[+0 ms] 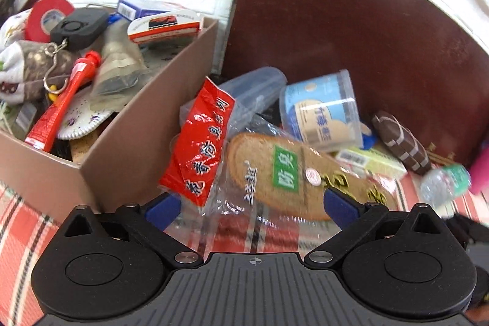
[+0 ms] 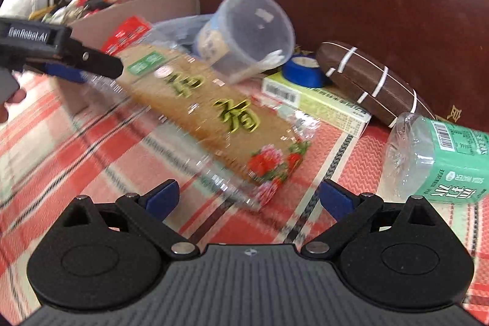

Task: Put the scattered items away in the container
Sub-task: 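Reach both tools to the long snack bag and close on it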

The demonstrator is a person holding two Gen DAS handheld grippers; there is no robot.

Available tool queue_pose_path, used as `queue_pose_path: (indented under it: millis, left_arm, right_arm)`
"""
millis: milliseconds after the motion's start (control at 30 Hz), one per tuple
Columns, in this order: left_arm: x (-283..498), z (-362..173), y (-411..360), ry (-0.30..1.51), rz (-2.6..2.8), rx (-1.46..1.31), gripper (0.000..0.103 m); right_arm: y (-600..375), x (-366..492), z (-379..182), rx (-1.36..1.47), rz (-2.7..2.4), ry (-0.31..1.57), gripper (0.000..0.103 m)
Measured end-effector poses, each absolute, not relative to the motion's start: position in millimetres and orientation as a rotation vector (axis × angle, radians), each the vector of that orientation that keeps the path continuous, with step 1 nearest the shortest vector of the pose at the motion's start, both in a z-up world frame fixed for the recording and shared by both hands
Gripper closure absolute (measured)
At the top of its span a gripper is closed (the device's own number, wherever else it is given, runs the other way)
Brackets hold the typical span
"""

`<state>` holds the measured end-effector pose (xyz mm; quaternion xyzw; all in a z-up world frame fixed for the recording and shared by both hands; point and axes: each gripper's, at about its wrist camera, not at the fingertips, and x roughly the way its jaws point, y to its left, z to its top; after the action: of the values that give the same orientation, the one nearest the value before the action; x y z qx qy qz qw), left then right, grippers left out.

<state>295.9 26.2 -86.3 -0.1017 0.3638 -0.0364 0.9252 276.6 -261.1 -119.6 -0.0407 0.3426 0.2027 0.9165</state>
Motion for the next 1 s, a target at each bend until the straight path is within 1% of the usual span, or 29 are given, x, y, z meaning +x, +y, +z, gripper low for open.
queue_pose_path:
  millis: [133,200,233,267,300,333,367,400,433,467,533,600,633,667,733,933,1000]
  left_arm:
    - [298,-90,16,0.734,-0.025,-0.175,0.000]
    - [294,-92,10,0.728,-0.052,-0.133,0.000]
    - [293,-93,6,0.723,-0.069,-0.100,0.002]
    - [292,-94,3,0.720,-0.081,-0.063,0.005]
    - [292,-94,0,0.716,-0.078,-0.040,0.006]
    - [293,-94,-1,0.713,-0.071,-0.036,0.009]
    - [294,-94,-1,0.713,-0.066,-0.046,0.013]
    - [295,-93,0,0.711,-0.061,-0.057,0.015]
    - [295,-92,0,0.708,-0.056,-0.061,0.022]
    - [295,-91,-1,0.706,-0.057,-0.055,0.030]
    - [295,-88,-2,0.704,-0.062,-0.047,0.043]
    - [292,-89,1,0.732,-0.089,-0.073,0.042]
    - [289,-90,4,0.746,-0.100,-0.092,0.039]
    - [287,-93,6,0.761,-0.109,-0.110,0.032]
    - [283,-100,9,0.789,-0.116,-0.140,0.025]
    - [292,-118,25,0.861,-0.117,-0.307,0.017]
    - [297,-121,30,0.872,-0.108,-0.371,0.016]
  right_arm:
    - [-264,284,-124,-0.038,0.412,0.689,0.008]
    - [-262,285,-125,-0.034,0.417,0.681,0.011]
    - [-262,285,-125,-0.041,0.414,0.677,0.016]
    - [-261,284,-125,-0.050,0.412,0.673,0.024]
    - [-260,284,-125,-0.058,0.409,0.669,0.027]
    - [-261,284,-124,-0.050,0.403,0.670,0.036]
    - [-263,283,-122,-0.040,0.397,0.672,0.041]
    - [-265,283,-121,-0.029,0.391,0.673,0.045]
    - [-268,282,-120,-0.019,0.392,0.678,0.047]
    - [-271,281,-120,-0.010,0.395,0.682,0.050]
    - [-277,275,-119,-0.010,0.398,0.685,0.054]
    - [-283,269,-118,-0.011,0.398,0.687,0.057]
    - [-285,267,-118,-0.010,0.397,0.688,0.058]
    - [-288,265,-118,-0.009,0.395,0.688,0.058]
    - [-293,261,-118,-0.008,0.392,0.690,0.059]
    - [-308,248,-118,-0.003,0.383,0.694,0.060]
    - [-311,246,-118,-0.004,0.382,0.693,0.059]
